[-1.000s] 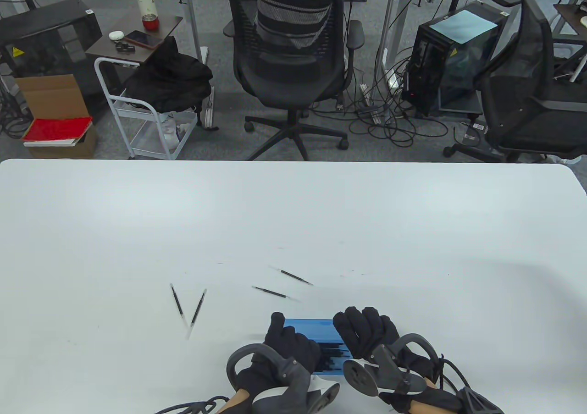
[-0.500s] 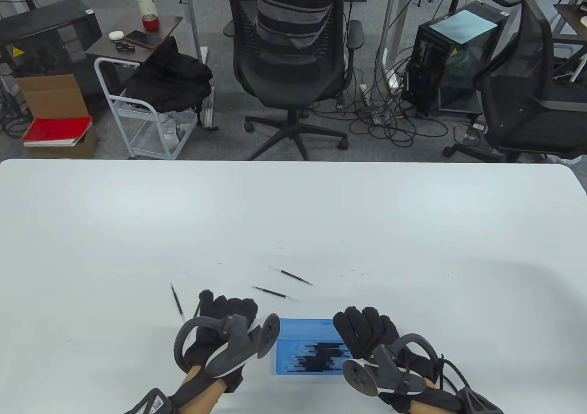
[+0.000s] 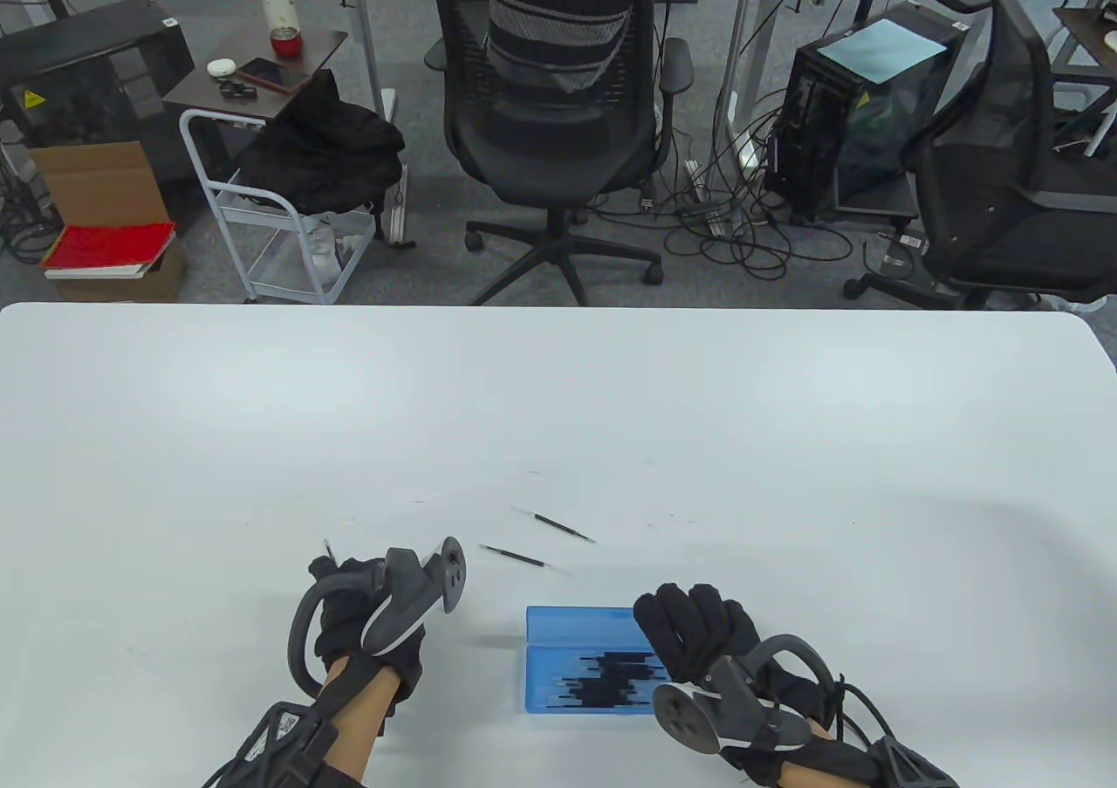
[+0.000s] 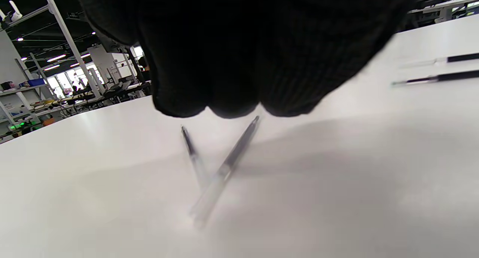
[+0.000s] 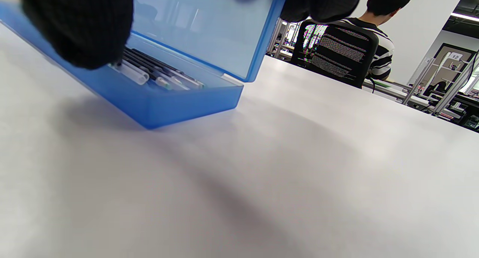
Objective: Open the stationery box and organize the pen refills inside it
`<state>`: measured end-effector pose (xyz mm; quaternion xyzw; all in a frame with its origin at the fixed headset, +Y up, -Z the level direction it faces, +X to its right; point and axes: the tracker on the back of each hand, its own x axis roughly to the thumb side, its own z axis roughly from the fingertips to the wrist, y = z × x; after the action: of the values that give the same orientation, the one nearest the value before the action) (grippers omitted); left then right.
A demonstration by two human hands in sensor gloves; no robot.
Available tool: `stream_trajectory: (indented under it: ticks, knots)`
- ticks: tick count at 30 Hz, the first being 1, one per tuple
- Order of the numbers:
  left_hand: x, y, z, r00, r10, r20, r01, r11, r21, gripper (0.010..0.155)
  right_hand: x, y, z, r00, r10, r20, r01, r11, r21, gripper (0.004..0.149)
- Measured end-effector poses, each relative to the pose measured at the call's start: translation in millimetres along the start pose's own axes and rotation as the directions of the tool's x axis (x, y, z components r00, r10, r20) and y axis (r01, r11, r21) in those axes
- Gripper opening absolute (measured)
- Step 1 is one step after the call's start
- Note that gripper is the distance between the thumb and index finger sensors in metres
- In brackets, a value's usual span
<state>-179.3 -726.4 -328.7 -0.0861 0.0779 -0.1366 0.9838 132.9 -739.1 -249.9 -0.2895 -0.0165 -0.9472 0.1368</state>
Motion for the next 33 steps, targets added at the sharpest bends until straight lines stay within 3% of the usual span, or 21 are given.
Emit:
stream_trajectory:
  ticks: [12,33]
  knots:
    - [-5.4,-16.7,-9.2,0.999,-0.013,-0.032,0.012,1.0,-0.017,0.052,-0.3,0.0,0.0,1.0,-0.001,0.001,0.001,1.0,0.0,0.113]
    - [-3.3,-15.0,-5.8,0.998,-0.027,-0.053,0.028,1.0,0.009,0.051,-0.3,-0.2,0.4,1.0,0.001,0.0,-0.001,1.0,0.0,0.113]
